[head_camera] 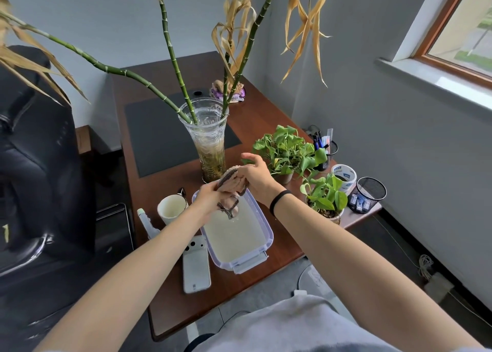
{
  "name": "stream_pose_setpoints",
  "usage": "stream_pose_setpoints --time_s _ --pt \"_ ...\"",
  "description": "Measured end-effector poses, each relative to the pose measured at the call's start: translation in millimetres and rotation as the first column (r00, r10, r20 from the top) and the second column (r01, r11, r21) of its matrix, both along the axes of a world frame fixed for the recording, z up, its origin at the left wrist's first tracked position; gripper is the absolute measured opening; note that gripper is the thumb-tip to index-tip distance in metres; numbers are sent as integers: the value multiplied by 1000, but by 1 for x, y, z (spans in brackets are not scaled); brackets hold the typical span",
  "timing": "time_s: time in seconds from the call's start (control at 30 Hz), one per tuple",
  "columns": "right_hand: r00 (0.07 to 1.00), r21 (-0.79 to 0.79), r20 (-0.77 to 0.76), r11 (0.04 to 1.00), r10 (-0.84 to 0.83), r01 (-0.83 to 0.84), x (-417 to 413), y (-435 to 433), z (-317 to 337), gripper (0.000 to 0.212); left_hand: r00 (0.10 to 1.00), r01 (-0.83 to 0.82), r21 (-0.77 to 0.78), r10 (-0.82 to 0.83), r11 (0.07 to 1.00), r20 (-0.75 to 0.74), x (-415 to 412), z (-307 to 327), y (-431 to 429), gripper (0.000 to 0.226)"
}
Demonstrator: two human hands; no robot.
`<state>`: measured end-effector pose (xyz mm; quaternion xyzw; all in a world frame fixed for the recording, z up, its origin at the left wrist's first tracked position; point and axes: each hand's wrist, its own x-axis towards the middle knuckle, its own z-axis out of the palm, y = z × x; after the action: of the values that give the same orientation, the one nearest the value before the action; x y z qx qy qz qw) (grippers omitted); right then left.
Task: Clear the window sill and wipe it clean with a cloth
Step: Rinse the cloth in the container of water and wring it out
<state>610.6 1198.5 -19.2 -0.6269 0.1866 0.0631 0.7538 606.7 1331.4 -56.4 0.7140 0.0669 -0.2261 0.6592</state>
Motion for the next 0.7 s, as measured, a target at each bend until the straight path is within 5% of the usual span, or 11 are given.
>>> stream_pose_setpoints --time_s 0.13,0.47,0.7 --pt "993 -51 -115 999 11 -17 -4 -6 -14 41 991 -136 -38 136 990 -6 6 10 3 25" --pt "834 -126 -287 844 472 -521 -21 -10 -28 29 990 -132 -86 128 987 -53 7 19 -10 39" --pt "774 232 -222 804 592 -548 -20 -17 -34 25 982 -157 -234 127 959 -138 13 22 -11 31"
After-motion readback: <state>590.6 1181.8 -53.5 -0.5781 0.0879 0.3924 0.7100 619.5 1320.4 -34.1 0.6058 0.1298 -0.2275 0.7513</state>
